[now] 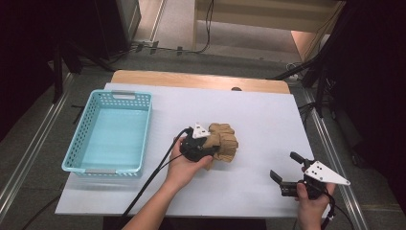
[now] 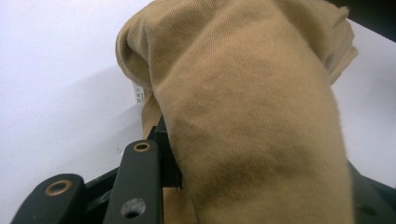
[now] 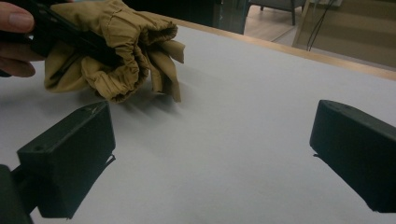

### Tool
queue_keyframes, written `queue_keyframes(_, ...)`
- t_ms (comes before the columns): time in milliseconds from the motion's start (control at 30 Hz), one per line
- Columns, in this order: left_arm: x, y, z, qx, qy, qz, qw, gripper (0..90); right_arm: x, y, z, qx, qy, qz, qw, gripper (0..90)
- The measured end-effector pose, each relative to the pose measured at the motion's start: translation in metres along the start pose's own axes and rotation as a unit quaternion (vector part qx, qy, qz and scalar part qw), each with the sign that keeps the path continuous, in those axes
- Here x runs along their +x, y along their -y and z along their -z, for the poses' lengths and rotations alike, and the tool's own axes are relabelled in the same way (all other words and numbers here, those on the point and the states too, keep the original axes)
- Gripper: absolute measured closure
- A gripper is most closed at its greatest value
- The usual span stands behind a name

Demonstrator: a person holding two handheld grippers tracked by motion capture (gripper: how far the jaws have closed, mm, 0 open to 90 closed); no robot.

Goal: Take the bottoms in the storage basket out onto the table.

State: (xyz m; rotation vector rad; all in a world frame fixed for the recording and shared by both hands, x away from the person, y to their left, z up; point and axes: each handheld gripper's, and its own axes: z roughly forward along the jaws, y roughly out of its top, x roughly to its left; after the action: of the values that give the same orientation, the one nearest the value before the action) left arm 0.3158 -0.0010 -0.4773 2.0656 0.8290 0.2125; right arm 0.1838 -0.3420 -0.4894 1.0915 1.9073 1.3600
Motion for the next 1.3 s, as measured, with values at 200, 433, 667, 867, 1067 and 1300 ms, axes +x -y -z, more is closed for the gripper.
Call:
queue_keyframes(200, -0.001, -0.001, 0.001, 0.002, -0.002, 0.000, 1.0000, 55.6, 0.000, 0.000, 0.000, -0.001, 0.000, 0.001, 1.0000, 0.0)
queue_keyframes(433, -0.003, -0.003, 0.001, 0.013, 0.001, -0.004, 0.9999, 46.7, 0.000, 0.000, 0.000, -0.001, 0.000, 0.000, 1.0000, 0.0)
queue_keyframes(667, -0.005, -0.007, 0.004, 0.016, 0.002, 0.000, 0.9999, 21.7, 0.001, 0.000, -0.001, 0.001, -0.001, 0.002, 1.0000, 0.0)
queue_keyframes(867, -0.004, -0.013, 0.018, -0.012, 0.008, -0.001, 0.9999, 1.6, 0.001, 0.000, 0.000, 0.001, 0.000, 0.001, 1.0000, 0.0)
queue_keyframes(1067, -0.002, -0.014, 0.036, -0.048, -0.006, -0.004, 0.9988, 0.0, 0.000, 0.000, -0.001, 0.001, -0.002, 0.002, 1.0000, 0.0)
queue_keyframes(1300, 0.004, -0.009, 0.062, -0.081, -0.009, -0.004, 0.9967, 0.0, 0.002, -0.001, -0.001, 0.002, -0.001, 0.004, 1.0000, 0.0)
